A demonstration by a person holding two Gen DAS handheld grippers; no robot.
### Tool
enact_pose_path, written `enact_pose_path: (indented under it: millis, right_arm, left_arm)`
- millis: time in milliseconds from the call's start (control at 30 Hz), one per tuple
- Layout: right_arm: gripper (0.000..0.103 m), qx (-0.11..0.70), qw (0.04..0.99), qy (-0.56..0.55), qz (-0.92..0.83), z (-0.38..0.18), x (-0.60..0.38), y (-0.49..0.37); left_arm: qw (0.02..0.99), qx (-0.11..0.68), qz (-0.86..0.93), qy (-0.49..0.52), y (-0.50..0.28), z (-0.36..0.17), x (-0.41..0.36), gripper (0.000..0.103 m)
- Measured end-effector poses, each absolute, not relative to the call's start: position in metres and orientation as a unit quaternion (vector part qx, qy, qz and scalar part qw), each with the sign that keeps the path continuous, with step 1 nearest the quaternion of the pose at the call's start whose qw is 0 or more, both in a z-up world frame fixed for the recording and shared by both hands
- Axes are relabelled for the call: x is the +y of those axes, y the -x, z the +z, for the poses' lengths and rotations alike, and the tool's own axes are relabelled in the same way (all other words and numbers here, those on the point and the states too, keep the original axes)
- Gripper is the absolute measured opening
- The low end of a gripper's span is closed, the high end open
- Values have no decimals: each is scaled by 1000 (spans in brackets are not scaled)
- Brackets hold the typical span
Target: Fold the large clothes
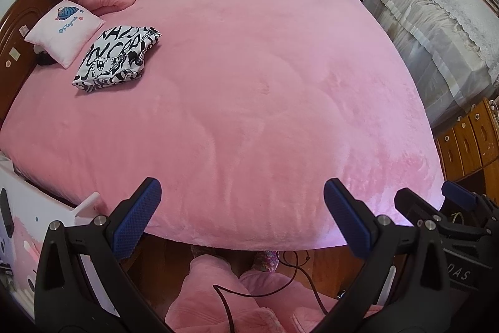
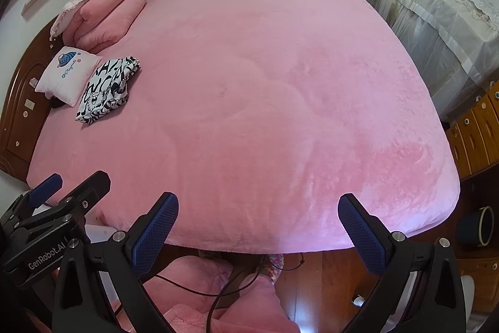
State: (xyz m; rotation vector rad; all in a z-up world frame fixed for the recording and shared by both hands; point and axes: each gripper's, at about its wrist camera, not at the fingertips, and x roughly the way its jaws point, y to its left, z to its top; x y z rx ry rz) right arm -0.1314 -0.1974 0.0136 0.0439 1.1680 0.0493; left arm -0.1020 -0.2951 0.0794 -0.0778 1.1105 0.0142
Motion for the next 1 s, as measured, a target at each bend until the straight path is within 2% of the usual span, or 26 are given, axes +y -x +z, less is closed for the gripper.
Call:
enact_pose_path:
  millis: [1000]
  right_arm:
    - [103,552,833,-21,24,13,-198,129]
  left_arm:
    - [850,525,11,33,100,79,-296,103]
